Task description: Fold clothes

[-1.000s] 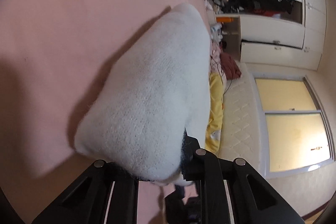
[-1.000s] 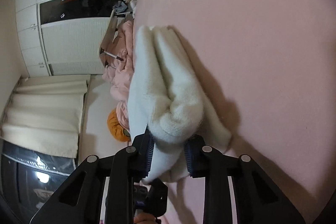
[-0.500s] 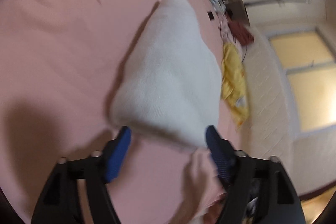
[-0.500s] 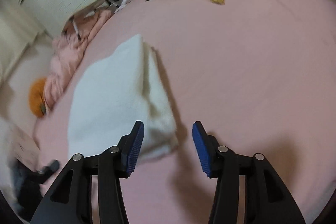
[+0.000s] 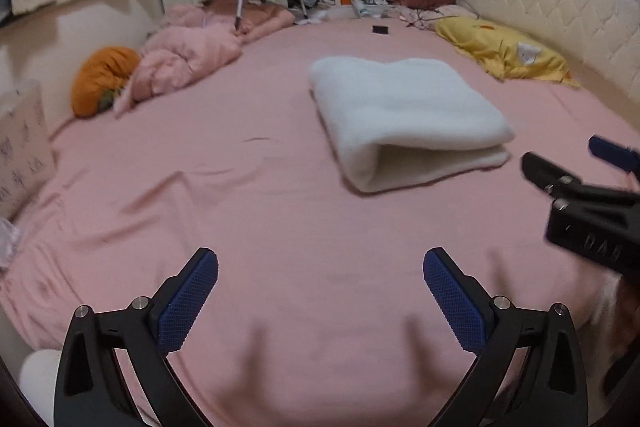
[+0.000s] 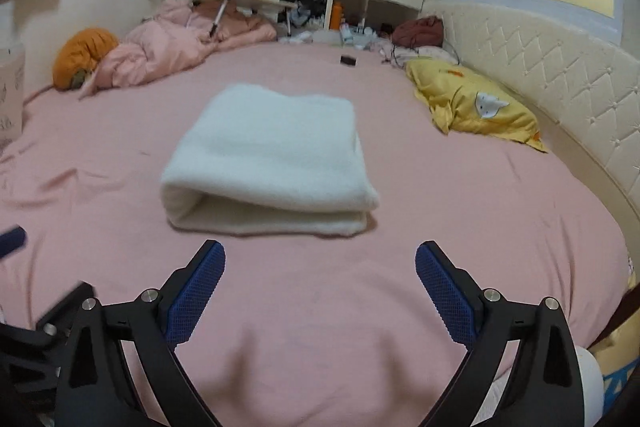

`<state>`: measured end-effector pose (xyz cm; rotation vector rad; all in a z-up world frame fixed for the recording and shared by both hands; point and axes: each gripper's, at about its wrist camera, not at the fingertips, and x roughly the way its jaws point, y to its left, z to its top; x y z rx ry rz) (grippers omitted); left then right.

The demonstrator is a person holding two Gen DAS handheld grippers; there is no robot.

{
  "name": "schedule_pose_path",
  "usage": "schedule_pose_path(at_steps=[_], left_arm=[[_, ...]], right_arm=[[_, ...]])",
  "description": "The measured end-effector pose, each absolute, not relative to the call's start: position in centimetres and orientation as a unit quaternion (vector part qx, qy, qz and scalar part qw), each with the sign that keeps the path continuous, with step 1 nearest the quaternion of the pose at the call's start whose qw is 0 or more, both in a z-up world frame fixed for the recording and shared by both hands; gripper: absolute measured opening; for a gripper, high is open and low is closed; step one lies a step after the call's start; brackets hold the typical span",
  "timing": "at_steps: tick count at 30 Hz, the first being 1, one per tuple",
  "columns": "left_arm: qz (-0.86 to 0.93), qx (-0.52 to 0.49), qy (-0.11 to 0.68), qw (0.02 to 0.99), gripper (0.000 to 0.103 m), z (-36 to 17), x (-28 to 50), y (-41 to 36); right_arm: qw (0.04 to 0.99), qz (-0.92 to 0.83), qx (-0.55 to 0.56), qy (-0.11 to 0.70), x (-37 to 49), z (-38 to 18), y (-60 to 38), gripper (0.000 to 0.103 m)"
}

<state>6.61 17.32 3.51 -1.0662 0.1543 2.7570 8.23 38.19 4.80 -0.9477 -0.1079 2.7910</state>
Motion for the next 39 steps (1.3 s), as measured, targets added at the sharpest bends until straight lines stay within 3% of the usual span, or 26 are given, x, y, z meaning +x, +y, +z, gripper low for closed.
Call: schedule_pose_path(at_steps=[10,39], left_arm=[[0.922,-0.380,-0.047,0.056,0.103,2.4,6.8,15.4],[0.916,-0.397,-0.040,0.030,0.103,1.7,7.3,15.3]], right_arm=[[0.095,0.937,-0.335,-0.010,7.9,4.6,37.9,0.096],[0.074,0.931,-0.357,0.015,7.7,3.2,38.2,0.096]])
